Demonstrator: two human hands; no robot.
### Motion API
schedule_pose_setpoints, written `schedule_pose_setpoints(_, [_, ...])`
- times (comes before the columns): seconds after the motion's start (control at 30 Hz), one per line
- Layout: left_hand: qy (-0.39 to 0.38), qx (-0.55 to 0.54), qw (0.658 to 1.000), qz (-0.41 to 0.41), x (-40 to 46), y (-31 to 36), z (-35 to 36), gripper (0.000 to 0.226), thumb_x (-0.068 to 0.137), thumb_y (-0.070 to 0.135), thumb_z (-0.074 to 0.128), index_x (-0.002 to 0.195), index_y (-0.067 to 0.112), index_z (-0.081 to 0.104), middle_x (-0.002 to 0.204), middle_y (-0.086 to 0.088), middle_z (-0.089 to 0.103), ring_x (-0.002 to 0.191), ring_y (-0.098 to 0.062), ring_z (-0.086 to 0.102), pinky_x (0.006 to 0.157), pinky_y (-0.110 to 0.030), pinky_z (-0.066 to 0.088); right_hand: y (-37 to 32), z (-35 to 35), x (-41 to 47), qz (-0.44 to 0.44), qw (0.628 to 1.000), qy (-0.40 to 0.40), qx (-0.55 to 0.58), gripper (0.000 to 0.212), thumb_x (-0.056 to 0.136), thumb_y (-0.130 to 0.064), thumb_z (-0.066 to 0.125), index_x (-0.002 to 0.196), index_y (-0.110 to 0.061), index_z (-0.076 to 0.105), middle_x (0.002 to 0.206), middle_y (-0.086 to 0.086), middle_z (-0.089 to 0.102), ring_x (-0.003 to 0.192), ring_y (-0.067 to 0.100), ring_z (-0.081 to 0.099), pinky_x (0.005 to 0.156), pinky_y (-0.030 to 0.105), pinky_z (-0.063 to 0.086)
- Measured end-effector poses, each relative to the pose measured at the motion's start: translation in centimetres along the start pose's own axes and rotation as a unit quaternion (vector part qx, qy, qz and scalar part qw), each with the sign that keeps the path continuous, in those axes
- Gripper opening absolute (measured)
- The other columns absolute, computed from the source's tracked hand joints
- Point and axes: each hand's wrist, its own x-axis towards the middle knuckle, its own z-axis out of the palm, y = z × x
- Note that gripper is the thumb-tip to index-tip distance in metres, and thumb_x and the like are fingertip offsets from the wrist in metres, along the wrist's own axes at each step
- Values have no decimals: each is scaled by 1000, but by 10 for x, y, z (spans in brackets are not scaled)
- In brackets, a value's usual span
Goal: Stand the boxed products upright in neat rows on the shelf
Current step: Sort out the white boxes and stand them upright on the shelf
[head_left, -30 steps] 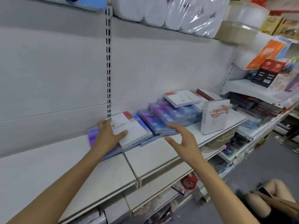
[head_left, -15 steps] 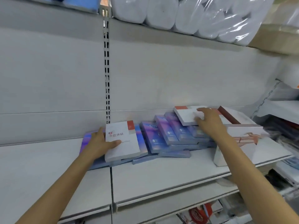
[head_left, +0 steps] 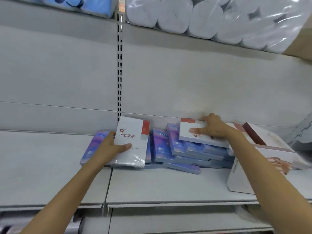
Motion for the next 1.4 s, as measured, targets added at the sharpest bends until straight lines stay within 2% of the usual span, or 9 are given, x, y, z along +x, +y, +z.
schedule_pose_setpoints(0.1, [43,-34,998,22,-7,-3,6,56,79,29,85,122,21,50,111,4,67,106,-24,65,84,-34,53,-17,1,-2,-46,998,33,26,98,50,-90,64,120,-21,57,113,4,58,109,27,54,95,44,48])
schedule_pose_setpoints(0.27, [98,-111,988,43,-26,-1,5,36,93,17,71,123,20,52,117,1,68,105,-23,66,71,-27,50,-52,-2,-18,-59,991,98,63,76,61,-75,78,110,-23,52,98,-6,63,88,18,62,80,37,51])
schedule_pose_setpoints(0.43, [118,-221,967,34,-61,-10,-16,38,93,11,68,128,17,57,118,1,73,104,-23,70,74,-31,53,-88,-3,-36,-131,924,192,303,34,88,-48,71,79,-17,61,72,-6,61,66,17,57,57,29,39])
schedule_pose_setpoints(0.67, [190,-272,943,20,-109,-29,-77,37,96,13,63,132,16,54,120,-3,73,102,-26,71,78,-40,57,-180,28,-65,-194,801,66,562,19,99,-29,62,91,-11,63,84,-4,70,63,0,66,60,18,50])
schedule_pose_setpoints(0.83, [245,-273,930,35,-148,-43,-142,35,98,14,61,132,14,54,119,-7,73,98,-27,71,72,-37,57,-256,59,-91,-218,786,-23,578,22,95,-24,68,101,-3,68,87,3,74,80,18,69,81,42,58])
schedule_pose_setpoints(1.0, [291,-257,919,67,-194,-67,-214,23,96,11,64,118,18,60,98,0,77,77,-17,73,57,-31,57,-337,88,-132,-235,760,-39,604,14,94,-15,67,101,-2,68,95,16,75,82,24,69,82,45,56])
schedule_pose_setpoints(1.13, [305,-247,916,83,-234,-94,-285,23,94,9,66,113,22,62,93,4,79,78,-14,74,60,-27,59,-414,110,-166,-235,735,-73,632,6,95,-6,62,96,-6,68,81,2,74,71,14,69,74,35,58])
schedule_pose_setpoints(1.27, [302,-232,920,86,-274,-120,-365,30,94,11,67,120,23,61,105,2,78,90,-19,75,70,-30,62,-492,134,-205,-241,734,-98,628,16,89,6,61,101,-2,69,91,8,74,83,24,67,82,45,57])
schedule_pose_setpoints(1.4, [315,-215,921,76,-302,-142,-434,35,93,14,68,126,21,56,114,-1,75,94,-20,75,72,-32,62,-561,153,-242,-249,733,-103,624,19,90,5,62,106,-1,69,97,9,77,83,22,70,69,30,56])
